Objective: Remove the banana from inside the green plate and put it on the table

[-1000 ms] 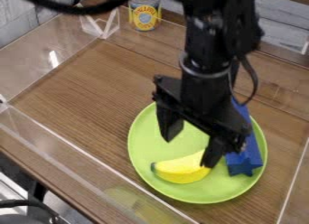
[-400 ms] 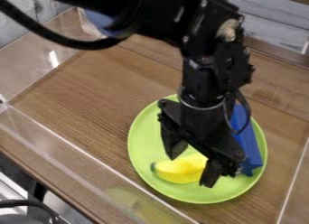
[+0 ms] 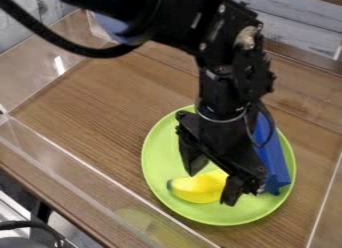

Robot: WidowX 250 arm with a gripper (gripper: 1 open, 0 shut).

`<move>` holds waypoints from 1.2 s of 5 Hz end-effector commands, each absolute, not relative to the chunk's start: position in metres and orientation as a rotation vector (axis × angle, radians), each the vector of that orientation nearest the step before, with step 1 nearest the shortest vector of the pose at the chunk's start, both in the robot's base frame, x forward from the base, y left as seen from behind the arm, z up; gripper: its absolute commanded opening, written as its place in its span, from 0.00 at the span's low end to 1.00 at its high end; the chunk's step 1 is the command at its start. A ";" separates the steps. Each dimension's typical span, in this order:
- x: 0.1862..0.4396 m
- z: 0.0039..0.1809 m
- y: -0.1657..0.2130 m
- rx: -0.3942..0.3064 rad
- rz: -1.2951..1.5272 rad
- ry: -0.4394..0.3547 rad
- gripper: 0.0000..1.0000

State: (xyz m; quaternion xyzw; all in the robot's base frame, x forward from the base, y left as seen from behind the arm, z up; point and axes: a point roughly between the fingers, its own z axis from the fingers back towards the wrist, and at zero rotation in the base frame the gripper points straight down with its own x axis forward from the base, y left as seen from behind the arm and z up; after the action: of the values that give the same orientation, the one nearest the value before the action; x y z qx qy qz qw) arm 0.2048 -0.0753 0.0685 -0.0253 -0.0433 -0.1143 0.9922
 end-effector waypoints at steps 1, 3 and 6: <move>0.211 0.071 -0.073 -0.061 -0.225 -0.112 1.00; 0.215 0.067 -0.070 -0.069 -0.223 -0.115 1.00; 0.219 0.062 -0.068 -0.076 -0.217 -0.115 1.00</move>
State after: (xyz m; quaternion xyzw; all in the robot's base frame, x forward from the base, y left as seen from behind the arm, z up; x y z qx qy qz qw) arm 0.2144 -0.0688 0.0571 -0.0362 -0.0447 -0.1125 0.9920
